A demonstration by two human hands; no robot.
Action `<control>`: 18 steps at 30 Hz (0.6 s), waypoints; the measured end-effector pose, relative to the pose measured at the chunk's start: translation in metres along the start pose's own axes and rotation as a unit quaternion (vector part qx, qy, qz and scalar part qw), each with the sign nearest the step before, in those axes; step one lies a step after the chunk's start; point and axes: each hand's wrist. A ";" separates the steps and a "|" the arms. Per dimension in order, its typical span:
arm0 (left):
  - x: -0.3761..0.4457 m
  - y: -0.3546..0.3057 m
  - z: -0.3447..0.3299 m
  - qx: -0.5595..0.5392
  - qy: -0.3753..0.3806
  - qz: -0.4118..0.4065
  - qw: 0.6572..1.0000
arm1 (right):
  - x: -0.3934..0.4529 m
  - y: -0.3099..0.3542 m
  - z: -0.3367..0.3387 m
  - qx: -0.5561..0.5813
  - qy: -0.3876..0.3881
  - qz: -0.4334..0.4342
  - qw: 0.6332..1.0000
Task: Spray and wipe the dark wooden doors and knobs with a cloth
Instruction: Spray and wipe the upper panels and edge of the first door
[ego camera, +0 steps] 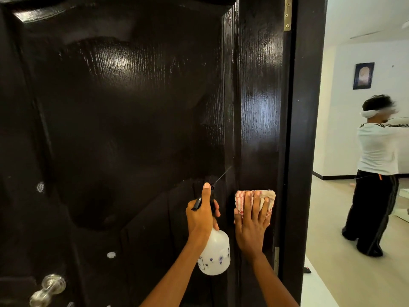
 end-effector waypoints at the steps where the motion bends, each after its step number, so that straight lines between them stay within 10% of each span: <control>1: 0.001 0.001 -0.001 0.006 -0.005 -0.001 1.000 | 0.000 0.000 0.000 -0.001 -0.001 0.000 1.000; 18: -0.001 -0.013 0.012 0.001 -0.032 -0.037 0.999 | 0.051 0.018 0.010 -0.117 -0.001 0.165 0.979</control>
Point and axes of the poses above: each hand's wrist, its own x-axis towards the middle knuckle, its own z-axis out of the back of the hand, y = z × x, and after that the axes turned 9 degrees about z, right-handed
